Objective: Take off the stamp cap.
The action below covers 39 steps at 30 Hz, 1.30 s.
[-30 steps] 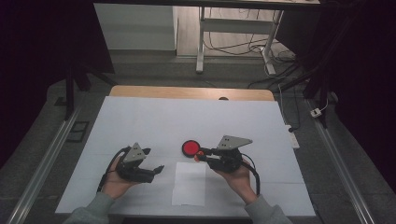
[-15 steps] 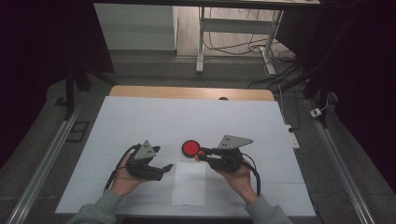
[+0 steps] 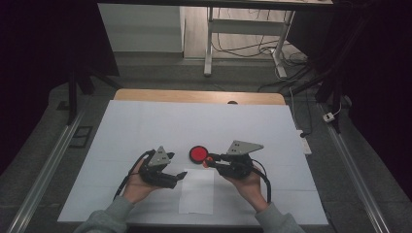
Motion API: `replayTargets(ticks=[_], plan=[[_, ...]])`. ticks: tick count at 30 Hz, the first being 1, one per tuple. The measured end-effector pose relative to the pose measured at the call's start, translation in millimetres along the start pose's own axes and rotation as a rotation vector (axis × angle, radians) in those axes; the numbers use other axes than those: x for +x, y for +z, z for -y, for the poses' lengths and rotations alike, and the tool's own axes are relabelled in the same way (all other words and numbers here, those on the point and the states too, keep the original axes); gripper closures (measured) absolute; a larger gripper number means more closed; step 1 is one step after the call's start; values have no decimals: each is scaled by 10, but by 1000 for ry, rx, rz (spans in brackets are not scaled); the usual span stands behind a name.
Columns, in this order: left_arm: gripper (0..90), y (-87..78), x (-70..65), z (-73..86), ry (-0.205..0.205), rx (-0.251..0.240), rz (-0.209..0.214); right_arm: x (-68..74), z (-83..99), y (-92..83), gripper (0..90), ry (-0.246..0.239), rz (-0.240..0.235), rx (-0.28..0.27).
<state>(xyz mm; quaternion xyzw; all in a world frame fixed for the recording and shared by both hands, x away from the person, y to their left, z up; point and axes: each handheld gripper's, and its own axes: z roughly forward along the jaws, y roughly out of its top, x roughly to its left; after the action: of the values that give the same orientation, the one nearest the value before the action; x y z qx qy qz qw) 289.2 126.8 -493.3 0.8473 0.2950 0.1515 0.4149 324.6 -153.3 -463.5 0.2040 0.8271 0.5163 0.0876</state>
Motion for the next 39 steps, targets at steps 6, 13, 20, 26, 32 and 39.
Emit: replayTargets(ticks=[6,13,20,26,32,39], plan=[[194,76,-33,-49,14,5,14,-1,-3,-1,713,-2,1,-3],[195,164,-82,-98,33,16,28,-4,-2,-5,713,-1,-1,-5],[196,206,-112,-134,35,14,41,5,0,7,714,-2,-2,0],[198,253,-136,-162,35,15,60,14,2,24,714,-4,-5,2],[203,298,-178,-213,41,11,76,33,3,43,714,-8,-7,-8],[210,351,-218,-264,44,4,96,49,4,71,714,-16,-14,-10]])
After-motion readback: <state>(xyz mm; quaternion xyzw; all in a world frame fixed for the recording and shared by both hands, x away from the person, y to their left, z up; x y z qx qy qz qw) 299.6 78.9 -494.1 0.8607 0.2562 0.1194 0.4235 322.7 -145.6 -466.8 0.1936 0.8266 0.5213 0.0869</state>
